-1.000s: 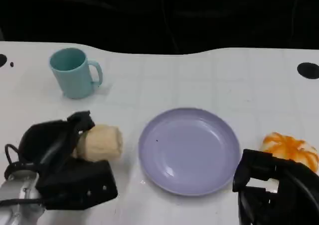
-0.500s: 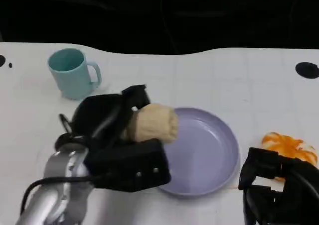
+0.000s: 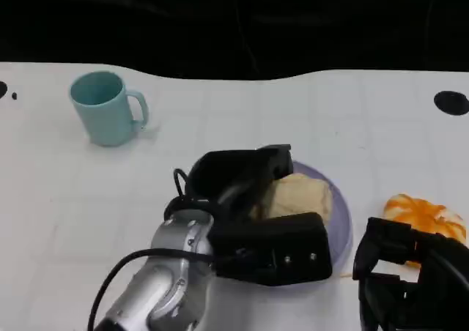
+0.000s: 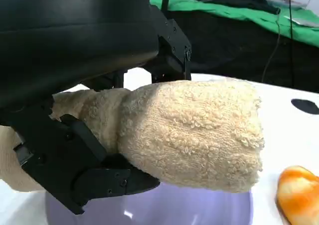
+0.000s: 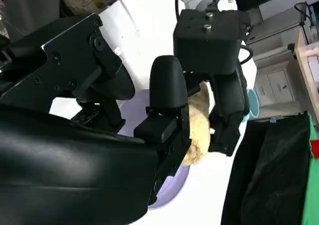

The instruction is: Grasp the towel on the left side of the plate with the left hand and place it into the plate.

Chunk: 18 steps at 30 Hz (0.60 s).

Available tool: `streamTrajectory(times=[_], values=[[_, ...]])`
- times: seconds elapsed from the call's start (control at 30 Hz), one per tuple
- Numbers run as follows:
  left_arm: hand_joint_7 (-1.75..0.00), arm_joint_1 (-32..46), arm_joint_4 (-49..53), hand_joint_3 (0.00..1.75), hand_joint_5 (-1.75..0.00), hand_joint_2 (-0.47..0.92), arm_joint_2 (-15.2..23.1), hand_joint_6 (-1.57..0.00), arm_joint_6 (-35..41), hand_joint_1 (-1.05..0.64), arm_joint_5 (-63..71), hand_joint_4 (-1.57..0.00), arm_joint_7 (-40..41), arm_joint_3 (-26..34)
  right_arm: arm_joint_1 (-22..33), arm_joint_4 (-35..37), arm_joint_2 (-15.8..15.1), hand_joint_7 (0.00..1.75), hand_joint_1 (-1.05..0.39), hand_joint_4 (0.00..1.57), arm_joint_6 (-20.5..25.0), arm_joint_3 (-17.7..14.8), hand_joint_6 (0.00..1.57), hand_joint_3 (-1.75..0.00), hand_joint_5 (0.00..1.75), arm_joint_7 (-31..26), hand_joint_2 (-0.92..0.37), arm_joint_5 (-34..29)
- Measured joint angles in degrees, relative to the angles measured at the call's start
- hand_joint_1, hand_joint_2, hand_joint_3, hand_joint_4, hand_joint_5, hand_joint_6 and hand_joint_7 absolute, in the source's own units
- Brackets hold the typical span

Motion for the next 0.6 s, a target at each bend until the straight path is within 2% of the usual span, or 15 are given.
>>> streamTrajectory(times=[0.03, 0.07, 0.1, 0.13, 0.2, 0.27, 0.4, 0.6], values=[[-0.65, -0.01, 0.37, 0.57, -1.69, 0.69, -0.19, -0.73, -0.03, -0.26, -0.06, -0.64, 0.01, -0.03, 0.03, -0.02, 0.0, 1.6, 0.01, 0.83, 0.0, 0.0, 0.68, -1.41, 1.75, 0.0, -0.51, 0.0], [-0.45, 0.0, 0.67, 0.39, -1.64, 0.78, -0.36, -0.72, -0.03, -0.28, -0.12, -0.58, 0.0, -0.08, 0.04, -0.03, 0.0, 1.6, 0.01, 0.83, 0.0, 0.01, 0.68, -1.41, 1.75, 0.0, -0.51, 0.0], [-0.27, 0.01, 0.73, 0.29, -1.47, 0.85, -0.46, -0.64, -0.03, -0.31, -0.14, -0.48, 0.0, -0.14, 0.04, -0.04, 0.01, 1.6, 0.01, 0.83, 0.0, 0.01, 0.69, -1.41, 1.75, 0.0, -0.51, 0.0], [-0.12, 0.0, 0.65, 0.23, -1.05, 0.89, -0.47, -0.52, -0.01, -0.4, -0.14, -0.39, -0.32, -0.19, 0.04, -0.05, 0.01, 1.6, 0.01, 0.82, 0.0, 0.01, 0.68, -1.41, 1.75, 0.0, -0.51, 0.02], [-0.04, 0.0, 0.07, 0.19, -0.66, 0.91, 0.18, -0.39, 0.2, -0.5, -0.13, -0.34, -2.81, -0.63, 0.01, -0.05, 0.02, 1.6, 0.01, 0.82, 0.0, 0.02, 0.68, -1.41, 1.75, 0.01, -0.51, 0.04], [-0.01, 0.0, -0.73, 0.18, -0.44, 0.92, 1.02, -0.27, 0.62, -0.64, -0.08, -0.27, -5.49, -1.08, 0.02, -0.05, 0.02, 1.6, 0.0, 0.82, 0.0, 0.02, 0.68, -1.41, 1.75, 0.01, -0.51, 0.04], [0.0, -0.01, -3.41, 0.22, -0.35, 0.92, 2.27, -0.18, 2.43, -0.79, 0.41, -0.19, -9.98, -1.88, -0.01, -0.05, 0.03, 1.6, -0.01, 0.82, 0.01, 0.12, 0.68, -1.41, 1.75, 0.0, -0.51, 0.08], [-0.01, -0.01, -6.64, 0.2, -0.34, 0.92, 4.6, -0.2, 4.28, -0.81, 2.22, -0.17, -14.83, -2.56, 0.0, -0.07, 0.05, 1.6, 0.0, 0.83, 0.01, 0.45, 0.68, -1.4, 1.75, -0.1, -0.51, 0.08]])
